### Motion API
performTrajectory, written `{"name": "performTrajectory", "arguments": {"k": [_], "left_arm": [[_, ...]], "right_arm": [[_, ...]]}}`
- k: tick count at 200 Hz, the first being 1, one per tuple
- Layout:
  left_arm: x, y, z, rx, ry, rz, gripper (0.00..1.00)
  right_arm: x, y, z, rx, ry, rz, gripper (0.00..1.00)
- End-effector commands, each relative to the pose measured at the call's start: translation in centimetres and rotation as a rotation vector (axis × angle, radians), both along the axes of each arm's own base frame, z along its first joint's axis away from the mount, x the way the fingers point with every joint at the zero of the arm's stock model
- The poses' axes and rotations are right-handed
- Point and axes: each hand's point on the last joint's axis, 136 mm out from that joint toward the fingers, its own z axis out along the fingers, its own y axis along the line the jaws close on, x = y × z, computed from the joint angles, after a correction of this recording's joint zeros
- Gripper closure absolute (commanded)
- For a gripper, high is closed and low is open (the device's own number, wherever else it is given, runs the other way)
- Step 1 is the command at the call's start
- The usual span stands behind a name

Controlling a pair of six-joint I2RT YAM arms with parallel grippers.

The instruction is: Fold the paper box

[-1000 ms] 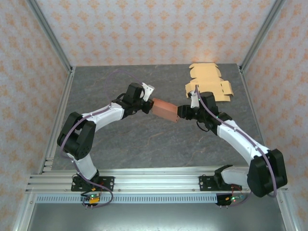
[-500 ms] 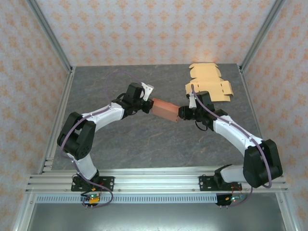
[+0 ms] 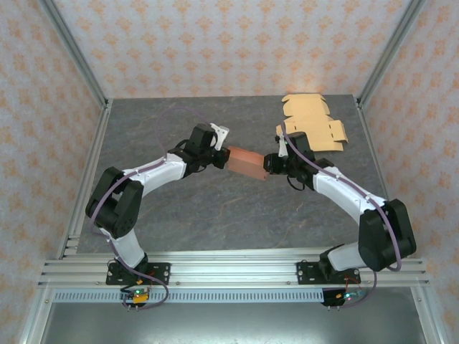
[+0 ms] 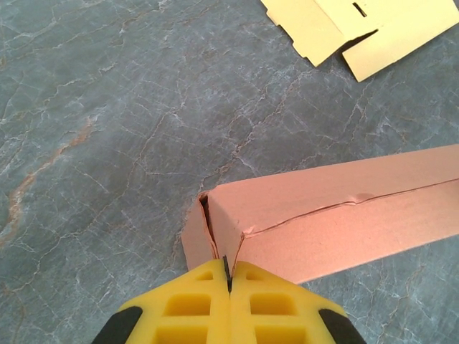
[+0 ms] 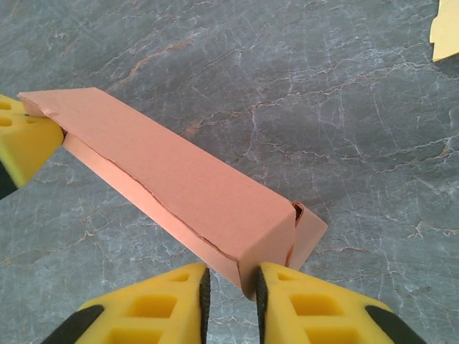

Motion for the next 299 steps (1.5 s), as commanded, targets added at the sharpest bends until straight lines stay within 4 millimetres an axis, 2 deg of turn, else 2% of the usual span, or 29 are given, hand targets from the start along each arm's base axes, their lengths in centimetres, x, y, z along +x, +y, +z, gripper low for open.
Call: {"name": "performTrajectory", "arguments": {"k": [1,19,88,107,122,132,208,221,237,269,299], "left_arm": [[-0.7,-0.2,-1.3,0.000,0.048,0.027,1.00],[-0.5,0.0,-1.2,-0.011,0.045,0.049,1.00],[-0.5,0.2,-1.1,-0.028,0.050,0.105,1.00],[-0.6,0.2,-1.2,-0.028,0.052,0.121,1.00],[-0.5,0.2,-1.3,-0.031,0.051,0.130,1.00],[-0.5,0.3,-1.3,-0.033,0.055,0.136,1.00],[-0.4,0.5,-1.3,-0.031,0.053,0.159,1.00],[-0.4,0.6,-1.3,-0.033,0.053,0.165,1.00],[-0.4,0.6,-1.2,-0.035,0.052,0.171,1.00],[-0.5,0.8,-1.0,-0.030,0.046,0.181,1.00],[-0.6,0.7,-0.9,-0.016,0.038,0.185,1.00]], "right_arm": [[1.5,0.4,1.2,-0.008,-0.049,-0.028,0.71],[1.8,0.3,1.1,-0.027,-0.050,-0.028,0.71],[3.1,0.2,1.6,-0.036,-0.056,-0.068,0.82],[3.3,0.2,1.8,-0.024,-0.057,-0.085,0.82],[3.5,-0.1,1.7,-0.039,-0.061,-0.102,0.72],[3.5,-0.3,1.3,-0.058,-0.057,-0.101,0.70],[4.1,-1.0,-0.9,-0.169,-0.038,-0.109,0.72],[4.3,-1.0,-0.9,-0.175,-0.040,-0.116,0.75],[4.5,-1.0,-0.6,-0.175,-0.040,-0.125,0.82],[4.8,-0.6,0.8,-0.173,-0.034,-0.120,0.82],[4.8,-0.2,1.4,-0.215,-0.006,-0.081,0.74]]}}
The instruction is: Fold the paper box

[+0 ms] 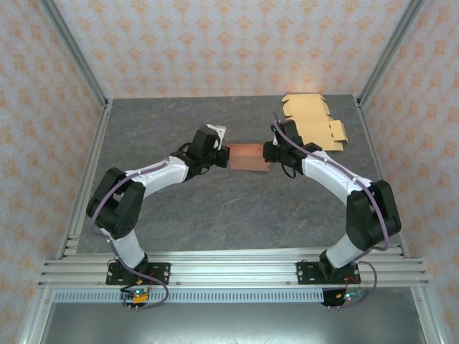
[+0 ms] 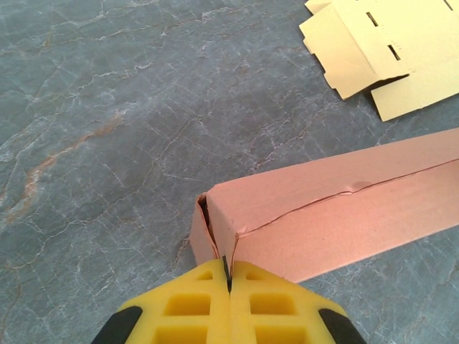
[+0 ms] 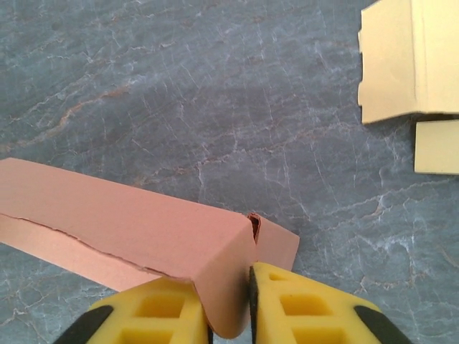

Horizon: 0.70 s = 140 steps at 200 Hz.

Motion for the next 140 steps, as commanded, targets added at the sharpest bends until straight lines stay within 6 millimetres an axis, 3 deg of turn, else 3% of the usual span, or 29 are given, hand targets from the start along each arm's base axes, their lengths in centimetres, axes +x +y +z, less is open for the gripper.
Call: {"name": "performTrajectory", "arguments": {"k": [1,27,64,91,117,140], "left_arm": [[-1.2,0.3,-0.7,0.032,0.030,0.015,1.00],[-1.2,0.5,-0.6,0.048,0.021,0.029,1.00],[-1.1,0.9,0.0,0.062,0.012,0.053,1.00],[-1.0,0.6,1.5,0.018,0.009,0.068,1.00],[-0.9,0.2,2.8,-0.006,0.008,0.070,0.99],[-0.9,0.2,2.6,0.008,0.017,0.073,0.99]], "right_arm": [[0.0,0.3,0.8,-0.052,0.018,0.022,0.74],[0.1,0.3,0.9,-0.077,0.032,0.031,0.74],[-0.2,0.6,0.2,-0.090,0.075,0.054,0.83],[-0.3,0.7,-0.2,-0.092,0.092,0.051,0.87],[-0.4,0.7,-0.5,-0.097,0.109,0.040,0.88],[-0.3,0.7,-0.3,-0.089,0.133,0.019,0.87]]}}
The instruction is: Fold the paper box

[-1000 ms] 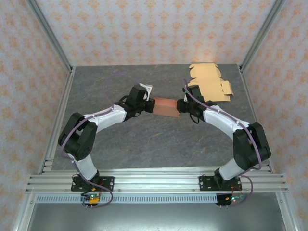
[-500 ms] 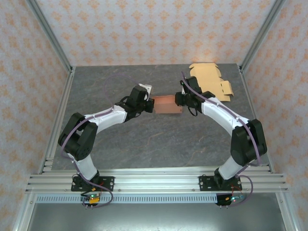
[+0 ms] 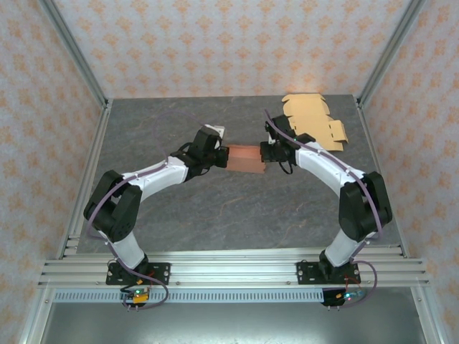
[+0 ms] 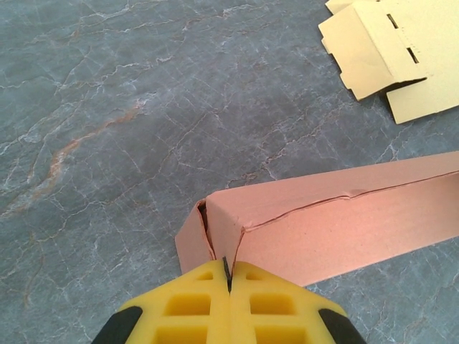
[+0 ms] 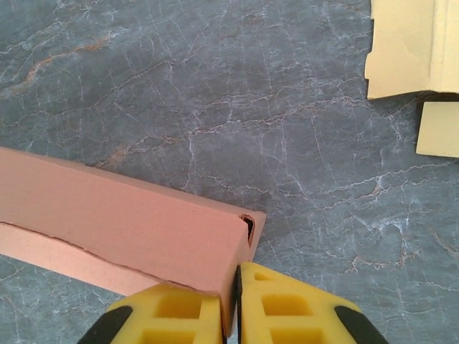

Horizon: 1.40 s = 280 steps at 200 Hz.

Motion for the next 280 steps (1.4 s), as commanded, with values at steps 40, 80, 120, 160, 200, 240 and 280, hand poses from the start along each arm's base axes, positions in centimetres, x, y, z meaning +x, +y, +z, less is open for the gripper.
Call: {"name": "performTrajectory", "arguments": {"k": [40,80,120,160,200,240,280], "left_arm": [[-0.4,-0.2,1.4,-0.026,0.009,0.045,0.99],[-0.4,-0.3,1.3,-0.025,0.010,0.048,0.99],[-0.5,-0.5,1.3,-0.027,0.011,0.042,0.99],[-0.6,-0.7,1.4,-0.024,0.007,0.038,0.99],[-0.5,-1.0,1.6,-0.033,0.005,0.032,0.99],[-0.5,-1.2,1.7,-0.041,0.005,0.030,0.99],[-0.7,-1.1,1.5,-0.040,0.007,0.033,0.99]], "right_arm": [[-0.2,0.9,1.5,0.028,0.038,-0.004,0.84],[-0.4,1.1,1.5,0.035,0.052,-0.002,0.79],[-0.2,1.3,1.3,0.031,0.067,-0.010,0.81],[-0.1,1.7,1.3,0.048,0.078,-0.016,0.82],[0.0,1.9,0.7,0.055,0.093,-0.020,0.86],[0.3,2.7,0.6,0.098,0.108,-0.035,0.79],[0.5,3.2,1.0,0.128,0.113,-0.035,0.81]]}}
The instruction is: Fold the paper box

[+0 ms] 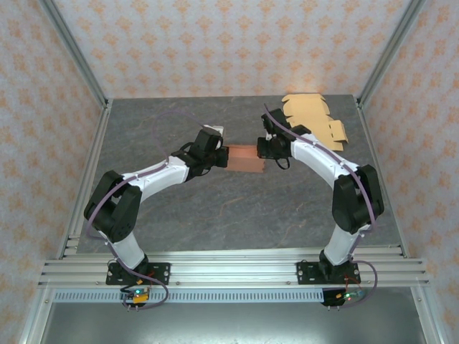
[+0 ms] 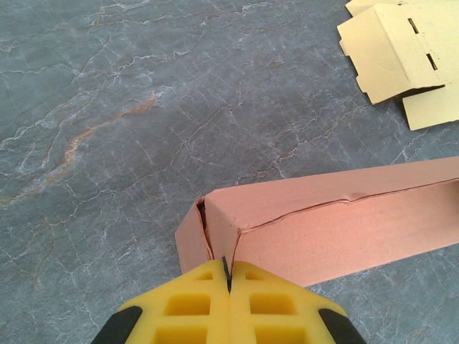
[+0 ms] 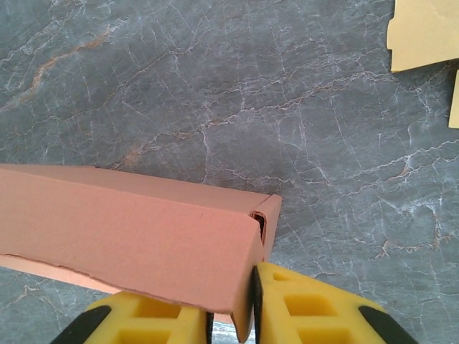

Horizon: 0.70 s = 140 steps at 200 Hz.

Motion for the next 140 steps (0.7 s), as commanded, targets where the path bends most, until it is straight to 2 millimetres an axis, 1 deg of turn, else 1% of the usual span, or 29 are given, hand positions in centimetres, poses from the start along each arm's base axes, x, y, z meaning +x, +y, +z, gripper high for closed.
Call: {"name": "performTrajectory", "arguments": {"k": [1,21,66,88,110,140], "left_arm": [[-0.53,-1.30,1.60,-0.040,-0.014,-0.022,0.99],[-0.63,-1.16,1.49,-0.040,-0.015,-0.019,0.99],[-0.80,-0.99,1.51,-0.039,-0.019,-0.018,0.99],[-0.81,-0.88,1.46,-0.030,-0.021,-0.019,0.99],[-0.84,-0.77,1.48,-0.025,-0.017,-0.013,0.99],[-0.83,-0.99,2.04,-0.050,-0.020,-0.009,0.99]], "right_arm": [[0.23,2.01,1.29,0.078,-0.001,0.022,0.81],[0.22,2.03,1.19,0.077,0.005,0.021,0.82],[0.09,2.18,1.42,0.085,0.007,0.026,0.86],[-0.04,2.04,1.58,0.074,0.031,0.027,0.86],[-0.09,2.39,1.74,0.089,0.038,0.034,0.86],[-0.11,2.59,1.58,0.097,0.055,0.033,0.85]]}}
